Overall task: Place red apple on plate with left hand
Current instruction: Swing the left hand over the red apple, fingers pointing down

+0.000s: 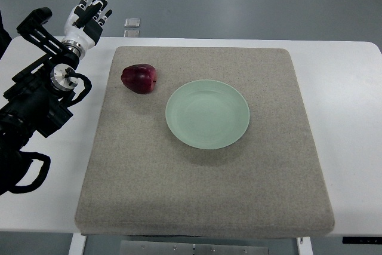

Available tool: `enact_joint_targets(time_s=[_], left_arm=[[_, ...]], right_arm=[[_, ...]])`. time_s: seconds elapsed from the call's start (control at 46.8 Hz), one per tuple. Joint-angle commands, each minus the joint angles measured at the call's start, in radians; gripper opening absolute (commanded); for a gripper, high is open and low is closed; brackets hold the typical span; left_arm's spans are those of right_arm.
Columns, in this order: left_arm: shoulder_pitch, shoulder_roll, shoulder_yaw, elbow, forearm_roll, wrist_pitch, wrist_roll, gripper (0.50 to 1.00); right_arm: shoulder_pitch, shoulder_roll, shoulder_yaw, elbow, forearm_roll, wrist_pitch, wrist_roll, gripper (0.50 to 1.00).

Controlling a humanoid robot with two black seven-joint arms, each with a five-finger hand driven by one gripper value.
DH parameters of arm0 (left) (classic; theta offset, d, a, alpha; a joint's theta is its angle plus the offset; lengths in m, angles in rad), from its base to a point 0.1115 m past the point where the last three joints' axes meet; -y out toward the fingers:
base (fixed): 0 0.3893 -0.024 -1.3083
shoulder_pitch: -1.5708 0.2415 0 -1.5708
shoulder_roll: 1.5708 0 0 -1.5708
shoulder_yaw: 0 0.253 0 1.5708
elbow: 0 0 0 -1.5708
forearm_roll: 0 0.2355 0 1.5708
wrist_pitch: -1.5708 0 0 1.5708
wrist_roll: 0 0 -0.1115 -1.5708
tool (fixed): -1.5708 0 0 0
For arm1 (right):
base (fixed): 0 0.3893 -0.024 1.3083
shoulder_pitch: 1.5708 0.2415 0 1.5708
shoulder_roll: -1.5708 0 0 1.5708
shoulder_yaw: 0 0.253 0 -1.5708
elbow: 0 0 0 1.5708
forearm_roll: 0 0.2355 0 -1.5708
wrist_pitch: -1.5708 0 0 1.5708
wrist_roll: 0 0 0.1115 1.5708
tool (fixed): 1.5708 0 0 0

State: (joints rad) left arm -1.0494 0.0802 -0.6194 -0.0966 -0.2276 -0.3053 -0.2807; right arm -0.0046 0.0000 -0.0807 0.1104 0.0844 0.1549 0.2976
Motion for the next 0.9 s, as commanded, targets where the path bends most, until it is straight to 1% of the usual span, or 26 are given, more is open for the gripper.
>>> enact_joint_targets(time_s=[0.0,0.321,0.385,0.513,0.662,0.748,0.876], left_arm=[[0.000,0.000,0.001,0.000,0.001,0.000,0.000,0.994],[-0.009,0.000,0.004,-0.003,0.004,0.008,0.000,0.994],[-0.009,0.001,0.015,-0.021,0.007,0.006,0.003,0.994],[-0.017,0.001,0.145,-0.075,0.033,0.009,0.006,0.994],[-0.043,0.001,0.303,-0.091,0.062,-0.002,0.006,0.994],[-0.058,0.004,0.349,-0.092,0.114,-0.005,0.006,0.994],[-0.073,0.013,0.362,-0.117,0.276,-0.005,0.006,0.994]], right_arm=[[0.000,0.000,0.001,0.000,0.000,0.000,0.000,0.964],[0.000,0.000,-0.001,0.000,0.000,0.000,0.000,0.964],[0.000,0.000,-0.001,0.000,0.000,0.000,0.000,0.964],[0.000,0.000,0.001,0.000,0.000,0.000,0.000,0.964],[0.000,0.000,-0.001,0.000,0.000,0.000,0.000,0.964],[0.000,0.000,-0.001,0.000,0.000,0.000,0.000,0.964],[0.000,0.000,-0.001,0.000,0.000,0.000,0.000,0.964]])
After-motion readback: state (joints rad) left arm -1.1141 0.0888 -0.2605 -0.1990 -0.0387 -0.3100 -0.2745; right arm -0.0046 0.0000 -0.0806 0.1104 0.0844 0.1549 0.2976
